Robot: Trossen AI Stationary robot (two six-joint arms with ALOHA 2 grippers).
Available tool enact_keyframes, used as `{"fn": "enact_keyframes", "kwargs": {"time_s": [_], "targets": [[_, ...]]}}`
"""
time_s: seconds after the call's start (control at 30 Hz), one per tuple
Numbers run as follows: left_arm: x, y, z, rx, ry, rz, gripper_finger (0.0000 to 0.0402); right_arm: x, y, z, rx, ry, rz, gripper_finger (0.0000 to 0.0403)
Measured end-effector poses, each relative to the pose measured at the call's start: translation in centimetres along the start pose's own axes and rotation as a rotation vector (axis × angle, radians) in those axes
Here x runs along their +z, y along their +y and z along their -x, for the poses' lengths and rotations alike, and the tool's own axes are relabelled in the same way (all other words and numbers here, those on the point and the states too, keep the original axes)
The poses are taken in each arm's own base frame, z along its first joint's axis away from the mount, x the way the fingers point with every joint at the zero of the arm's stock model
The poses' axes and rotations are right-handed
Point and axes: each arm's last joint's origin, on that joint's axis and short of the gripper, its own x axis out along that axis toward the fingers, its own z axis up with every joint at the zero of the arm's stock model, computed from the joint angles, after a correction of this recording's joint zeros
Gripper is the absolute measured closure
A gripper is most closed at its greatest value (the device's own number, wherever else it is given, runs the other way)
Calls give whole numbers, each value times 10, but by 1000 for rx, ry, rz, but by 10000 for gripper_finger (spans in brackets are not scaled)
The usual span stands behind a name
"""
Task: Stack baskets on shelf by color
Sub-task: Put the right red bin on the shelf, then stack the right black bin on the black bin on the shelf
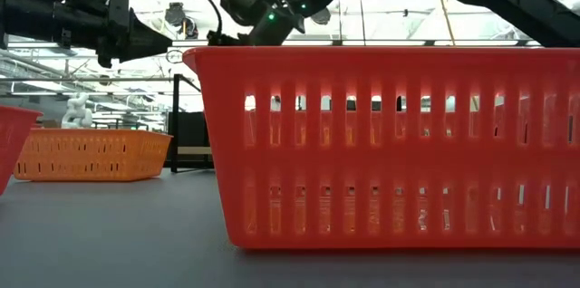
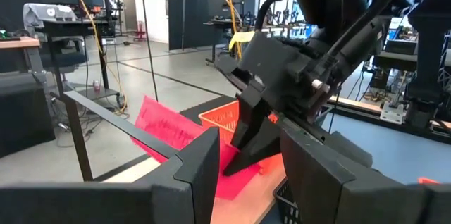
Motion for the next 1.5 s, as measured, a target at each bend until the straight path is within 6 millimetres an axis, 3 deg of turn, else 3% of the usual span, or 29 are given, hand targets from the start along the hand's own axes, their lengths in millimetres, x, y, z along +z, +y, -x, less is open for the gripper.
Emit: {"fn": "enact_keyframes", "kwargs": {"time_s": [0.23,0.67,0.77,0.87,0.97,1.07,1.13,1.33,1.5], "targets": [[0,0,0,0,1,-1,250,-7,3,-4,8,27,-11,363],[0,0,0,0,1,-3,250,-1,4,1,0,-12,14,282],[0,0,0,0,2,-4,250,8,8,25,-36,-8,28,278],[-2,0,0,0,19,-13,250,23,14,71,-77,-24,53,278],[-4,0,0,1,38,-15,250,24,22,117,-52,21,2,278],[-6,0,0,0,55,0,250,7,38,143,28,89,-95,278],[-8,0,1,-1,72,4,250,-11,57,150,73,98,-91,277],[-8,-1,1,-12,80,-14,250,-69,117,151,183,33,56,277],[-9,-1,1,-14,81,-97,250,-98,139,183,246,30,277,277]]}}
